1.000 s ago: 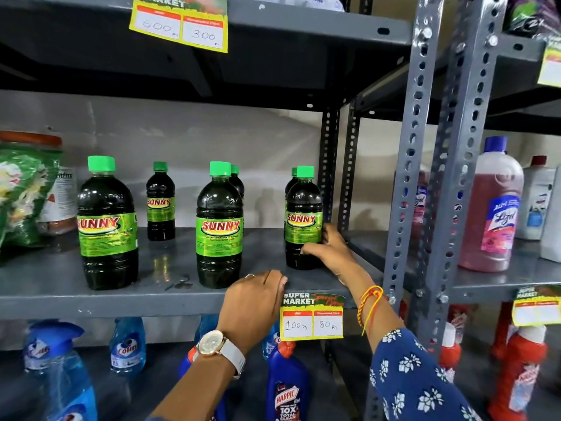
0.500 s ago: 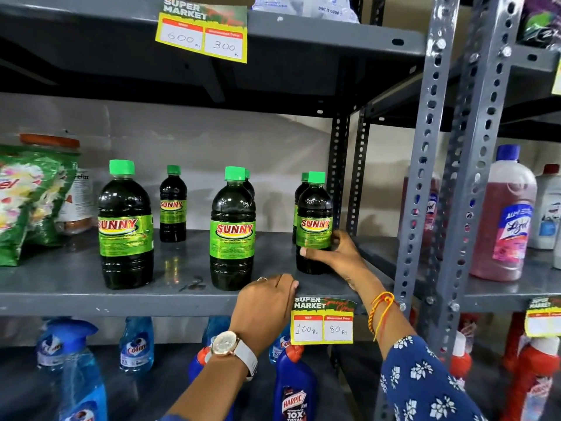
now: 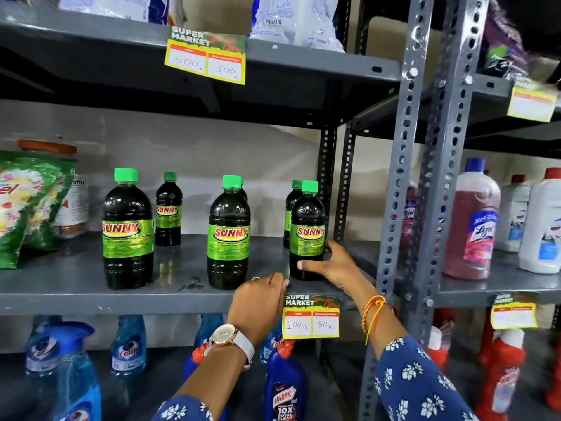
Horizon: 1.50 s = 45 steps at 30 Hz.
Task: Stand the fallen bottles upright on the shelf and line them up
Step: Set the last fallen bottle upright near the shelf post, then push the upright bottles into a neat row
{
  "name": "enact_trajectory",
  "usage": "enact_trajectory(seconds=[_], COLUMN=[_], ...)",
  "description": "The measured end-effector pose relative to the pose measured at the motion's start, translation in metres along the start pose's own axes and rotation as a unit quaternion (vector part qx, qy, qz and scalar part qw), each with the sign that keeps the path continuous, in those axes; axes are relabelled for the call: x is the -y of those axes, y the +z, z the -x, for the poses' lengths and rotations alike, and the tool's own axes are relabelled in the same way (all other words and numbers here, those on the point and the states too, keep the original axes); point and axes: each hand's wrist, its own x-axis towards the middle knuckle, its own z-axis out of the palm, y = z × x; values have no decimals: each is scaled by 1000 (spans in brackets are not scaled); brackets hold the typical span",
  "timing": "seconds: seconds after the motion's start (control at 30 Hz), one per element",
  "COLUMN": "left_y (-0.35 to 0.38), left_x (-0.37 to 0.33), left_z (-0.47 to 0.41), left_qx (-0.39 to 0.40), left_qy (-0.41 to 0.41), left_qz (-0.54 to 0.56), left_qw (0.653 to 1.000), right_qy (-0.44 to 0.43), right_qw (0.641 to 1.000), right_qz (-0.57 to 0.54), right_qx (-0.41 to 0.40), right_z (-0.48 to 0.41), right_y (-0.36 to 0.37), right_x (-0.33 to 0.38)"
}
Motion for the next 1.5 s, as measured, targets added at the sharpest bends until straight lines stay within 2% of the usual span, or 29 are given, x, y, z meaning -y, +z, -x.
enact_trajectory(seconds=[0.2, 0.37, 0.63, 0.73, 0.8, 0.83, 0.9, 0.97, 1.03, 1.1, 1.2, 1.3, 1.4, 1.5], left_y=[-1, 2, 11, 8, 0, -6, -22, -38, -52, -65, -75, -73, -67, -64], left_x=[19, 10, 12, 12, 13, 15, 21, 35, 55, 82, 126, 160, 176, 180], left_z=[-10, -6, -7, -7, -6, -4, 3, 13, 21, 27, 31, 40, 43, 39], left_qx=[-11, 3, -22, -7, 10, 10, -36, -118, -203, -280, -331, -285, -216, -204], left_qy=[-10, -2, 4, 0, 10, 14, 18, 3, -26, -79, -202, -302, -348, -364], left_qz=[0, 4, -1, -7, 33, 85, 186, 185, 131, 91, 49, 57, 44, 23], left_qw=[1000, 1000, 1000, 1000, 999, 996, 982, 976, 970, 952, 921, 908, 911, 908], right_qy=[-26, -30, -45, -42, -47, -69, -151, -256, -311, -280, -131, -43, -50, -59], right_qw=[1000, 999, 999, 999, 999, 996, 975, 935, 918, 940, 988, 995, 983, 978], right_qz=[3, 17, 28, 18, -24, -51, -75, -87, -95, -95, -39, 90, 175, 195], right_qx=[18, 11, 2, 3, -11, -39, -147, -229, -225, -171, -67, -3, -12, -43], right_z=[1, 16, 15, 15, 21, 27, 39, 49, 51, 46, 36, 35, 35, 30], right_y=[7, -3, -3, -2, -1, 1, 5, 15, 32, 58, 101, 133, 148, 150], right_x=[12, 9, 3, 3, 4, 5, 12, 28, 46, 63, 71, 66, 61, 59])
